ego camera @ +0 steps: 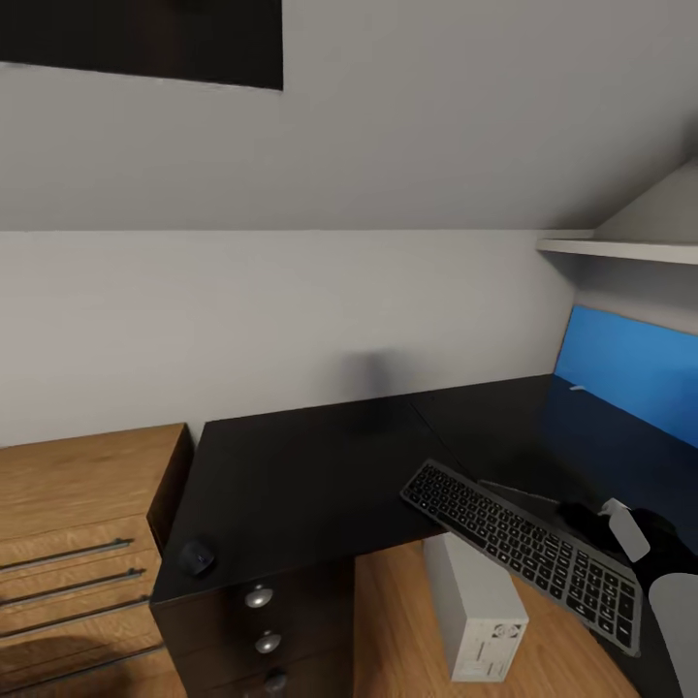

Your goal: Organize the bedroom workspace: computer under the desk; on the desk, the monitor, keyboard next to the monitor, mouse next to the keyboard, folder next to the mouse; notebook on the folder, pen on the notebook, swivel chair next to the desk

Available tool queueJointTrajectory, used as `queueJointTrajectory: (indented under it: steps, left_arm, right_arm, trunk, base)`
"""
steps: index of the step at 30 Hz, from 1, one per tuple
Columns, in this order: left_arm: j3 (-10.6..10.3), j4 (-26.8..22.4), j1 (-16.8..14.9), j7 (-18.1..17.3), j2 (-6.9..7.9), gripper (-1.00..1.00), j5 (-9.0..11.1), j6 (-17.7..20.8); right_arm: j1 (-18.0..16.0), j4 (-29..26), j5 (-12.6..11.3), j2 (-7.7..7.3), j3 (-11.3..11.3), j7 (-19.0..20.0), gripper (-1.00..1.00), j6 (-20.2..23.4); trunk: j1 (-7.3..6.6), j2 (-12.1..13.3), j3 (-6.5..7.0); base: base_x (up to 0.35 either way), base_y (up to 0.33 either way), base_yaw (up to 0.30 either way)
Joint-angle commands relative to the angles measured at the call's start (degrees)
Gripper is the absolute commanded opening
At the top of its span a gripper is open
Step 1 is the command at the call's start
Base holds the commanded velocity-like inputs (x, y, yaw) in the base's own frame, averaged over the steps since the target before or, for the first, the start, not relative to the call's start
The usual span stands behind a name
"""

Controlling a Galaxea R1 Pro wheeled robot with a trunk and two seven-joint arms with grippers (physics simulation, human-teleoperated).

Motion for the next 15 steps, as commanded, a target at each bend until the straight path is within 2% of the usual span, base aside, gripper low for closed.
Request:
queueJointTrajectory:
  steps: [1,15]
  left_arm:
    - [-0.49,0.01,-0.05,0.37,0.03,1.0,0.32,-0.17]
    - [-0.82,0.01,-0.05,0.37,-0.01,1.0,0.23,-0.17]
  right_arm:
    - [-0.03,-0.1,-0.61,0.02,-0.09,-0.45,1.0,0.25]
    - [-0.03,-0.1,-0.69,0.02,-0.15,-0.43,1.0,0.25]
  trunk:
    - [-0.02,-0.04,-0.06]
    - [-0.02,-0.04,-0.06]
  base:
    - [-0.143,0.103,0.0]
    - [-0.066,0.057,0.0]
